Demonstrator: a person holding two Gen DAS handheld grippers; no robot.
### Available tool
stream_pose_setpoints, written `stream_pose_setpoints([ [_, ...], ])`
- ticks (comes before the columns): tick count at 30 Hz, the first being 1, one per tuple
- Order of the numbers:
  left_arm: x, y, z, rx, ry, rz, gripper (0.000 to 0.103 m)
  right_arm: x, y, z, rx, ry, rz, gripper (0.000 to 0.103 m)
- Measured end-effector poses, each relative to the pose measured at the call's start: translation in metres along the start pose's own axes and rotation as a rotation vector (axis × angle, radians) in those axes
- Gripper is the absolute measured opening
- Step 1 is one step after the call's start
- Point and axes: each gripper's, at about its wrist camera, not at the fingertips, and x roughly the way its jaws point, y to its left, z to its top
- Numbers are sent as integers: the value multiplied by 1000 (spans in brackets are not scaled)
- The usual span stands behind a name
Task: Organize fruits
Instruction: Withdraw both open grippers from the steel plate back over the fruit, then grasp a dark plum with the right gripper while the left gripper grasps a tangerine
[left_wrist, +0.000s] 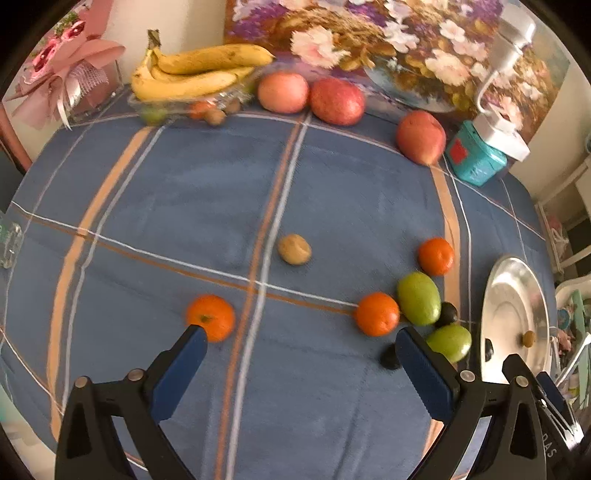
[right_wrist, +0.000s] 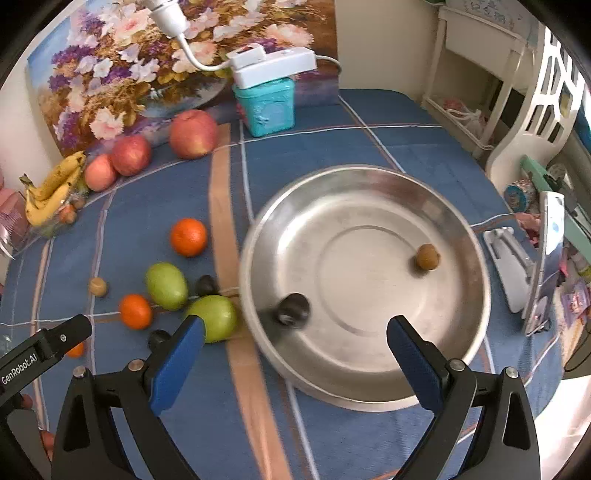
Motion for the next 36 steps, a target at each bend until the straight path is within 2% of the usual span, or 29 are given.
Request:
stream_pose_setpoints([
  [4, -6, 20, 6, -16, -39, 33, 103, 0, 13, 2, 7, 1, 24, 99],
  [11, -9, 66, 16, -121, -77, -18, 103, 5, 47, 3, -41, 22, 42, 99],
  [16, -12, 81, 19, -142, -78, -56, 103, 13, 73, -3, -97, 50, 45, 99],
  [19, -13, 85, 21, -160, -95, -49, 103, 18, 84, -6, -110, 58, 59, 99],
  [23, -15, 83, 23, -130, -105, -52, 103, 22, 96, -10, -115, 72, 90, 99],
  [28, -7, 82, 22, -132, -78, -78, 102, 30, 103, -15, -92, 109, 136, 99],
  [32, 6, 78, 18, -122, -41, -63, 102, 39, 106, -21, -101, 141, 132, 99],
  [36, 20, 77, 16, -130, -3, -54, 102, 42, 110, -23, -111, 128, 118, 99],
])
